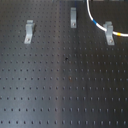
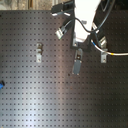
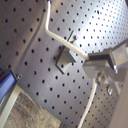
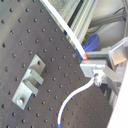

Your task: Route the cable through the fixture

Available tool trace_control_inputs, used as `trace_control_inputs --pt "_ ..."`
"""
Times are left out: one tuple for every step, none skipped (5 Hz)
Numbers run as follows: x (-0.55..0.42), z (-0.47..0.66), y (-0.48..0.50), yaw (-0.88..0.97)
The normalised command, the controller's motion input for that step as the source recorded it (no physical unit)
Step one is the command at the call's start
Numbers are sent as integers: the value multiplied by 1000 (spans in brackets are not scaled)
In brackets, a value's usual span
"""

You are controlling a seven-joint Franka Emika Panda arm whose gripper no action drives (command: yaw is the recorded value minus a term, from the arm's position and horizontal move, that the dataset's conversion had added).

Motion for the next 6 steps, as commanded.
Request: trace_control_inputs --pt "6 1 40 0" --pt "-504 333 270 -149" --pt "-15 251 503 329" --pt "107 236 616 234" --pt "51 338 234 -63" --pt "-2 345 12 -311"
